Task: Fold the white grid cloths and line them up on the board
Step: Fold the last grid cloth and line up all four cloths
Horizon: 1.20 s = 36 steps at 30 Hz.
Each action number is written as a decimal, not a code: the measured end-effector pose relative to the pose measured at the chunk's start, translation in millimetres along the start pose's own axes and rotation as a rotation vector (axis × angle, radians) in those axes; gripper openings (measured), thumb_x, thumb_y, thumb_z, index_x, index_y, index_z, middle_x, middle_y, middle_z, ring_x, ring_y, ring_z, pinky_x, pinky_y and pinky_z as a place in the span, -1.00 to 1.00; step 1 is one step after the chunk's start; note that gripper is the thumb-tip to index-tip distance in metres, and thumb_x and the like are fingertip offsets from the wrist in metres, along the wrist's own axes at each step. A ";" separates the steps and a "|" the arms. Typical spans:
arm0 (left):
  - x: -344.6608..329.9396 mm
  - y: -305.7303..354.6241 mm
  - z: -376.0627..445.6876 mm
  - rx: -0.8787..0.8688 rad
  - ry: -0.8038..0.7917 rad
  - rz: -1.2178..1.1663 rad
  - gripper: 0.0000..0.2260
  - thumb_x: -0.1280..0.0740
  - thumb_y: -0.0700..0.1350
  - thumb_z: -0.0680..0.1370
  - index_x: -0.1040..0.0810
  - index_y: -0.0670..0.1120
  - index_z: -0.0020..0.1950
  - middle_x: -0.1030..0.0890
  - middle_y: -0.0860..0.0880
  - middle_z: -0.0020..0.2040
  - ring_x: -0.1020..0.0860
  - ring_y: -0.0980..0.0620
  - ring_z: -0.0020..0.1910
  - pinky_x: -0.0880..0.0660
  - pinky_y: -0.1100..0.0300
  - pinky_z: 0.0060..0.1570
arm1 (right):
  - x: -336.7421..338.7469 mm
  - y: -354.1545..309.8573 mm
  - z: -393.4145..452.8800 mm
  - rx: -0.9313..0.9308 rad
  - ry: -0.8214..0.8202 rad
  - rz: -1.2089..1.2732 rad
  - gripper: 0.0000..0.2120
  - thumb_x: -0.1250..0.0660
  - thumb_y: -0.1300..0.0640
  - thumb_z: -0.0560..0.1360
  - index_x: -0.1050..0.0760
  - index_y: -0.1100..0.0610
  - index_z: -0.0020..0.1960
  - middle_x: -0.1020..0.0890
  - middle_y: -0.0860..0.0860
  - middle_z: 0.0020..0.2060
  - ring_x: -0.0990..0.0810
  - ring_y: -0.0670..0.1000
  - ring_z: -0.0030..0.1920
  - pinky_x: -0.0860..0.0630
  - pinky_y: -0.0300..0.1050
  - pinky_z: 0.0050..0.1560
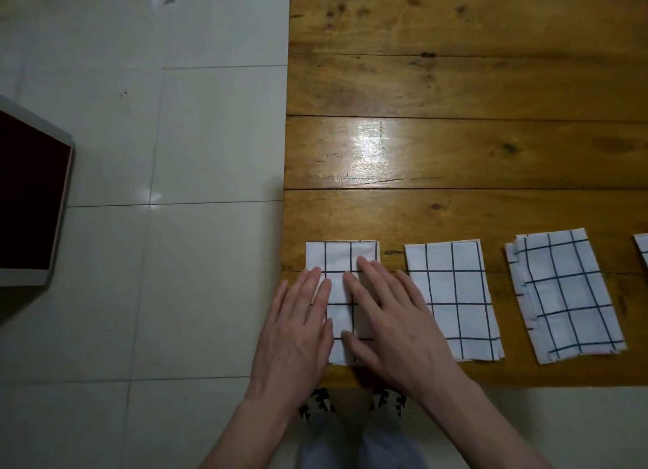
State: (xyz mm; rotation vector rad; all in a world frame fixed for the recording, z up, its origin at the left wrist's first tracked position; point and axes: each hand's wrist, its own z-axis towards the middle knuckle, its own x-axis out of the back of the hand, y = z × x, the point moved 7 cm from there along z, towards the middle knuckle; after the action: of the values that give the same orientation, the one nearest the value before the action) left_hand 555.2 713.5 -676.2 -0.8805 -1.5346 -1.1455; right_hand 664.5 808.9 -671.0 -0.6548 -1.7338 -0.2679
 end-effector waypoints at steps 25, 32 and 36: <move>2.9 2.7 -3.3 0.081 0.015 -0.062 -0.47 -0.28 -0.11 0.60 -0.34 -0.18 0.58 -0.33 -0.17 0.61 -0.27 -0.11 0.61 -0.30 -0.12 0.54 | -6.3 -0.2 -1.4 0.018 -0.010 0.124 -0.28 -0.08 -0.31 0.62 -0.10 -0.01 0.68 -0.07 0.03 0.70 -0.04 0.07 0.68 -0.13 0.23 0.63; 5.4 3.8 0.0 0.101 0.015 -0.080 -0.44 -0.38 -0.18 0.57 -0.37 -0.18 0.57 -0.33 -0.16 0.60 -0.27 -0.11 0.61 -0.31 -0.12 0.54 | 1.1 10.6 -4.9 -0.005 0.036 0.162 -0.33 -0.05 -0.29 0.67 -0.12 -0.01 0.68 -0.07 -0.02 0.70 0.02 -0.01 0.69 -0.07 0.14 0.66; 9.8 14.6 2.9 0.116 0.031 -0.099 -0.45 -0.37 -0.20 0.57 -0.37 -0.20 0.56 -0.35 -0.18 0.59 -0.28 -0.13 0.60 -0.34 -0.13 0.52 | 10.6 34.7 -23.9 -0.047 0.089 0.160 -0.37 -0.09 -0.23 0.68 -0.14 0.00 0.68 -0.10 -0.01 0.69 0.00 -0.02 0.69 -0.01 0.07 0.66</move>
State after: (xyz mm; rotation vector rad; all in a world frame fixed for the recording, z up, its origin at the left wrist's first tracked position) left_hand 565.5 720.4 -663.3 -0.7127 -1.6167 -1.1231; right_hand 701.9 828.1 -660.1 -0.8002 -1.5842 -0.2232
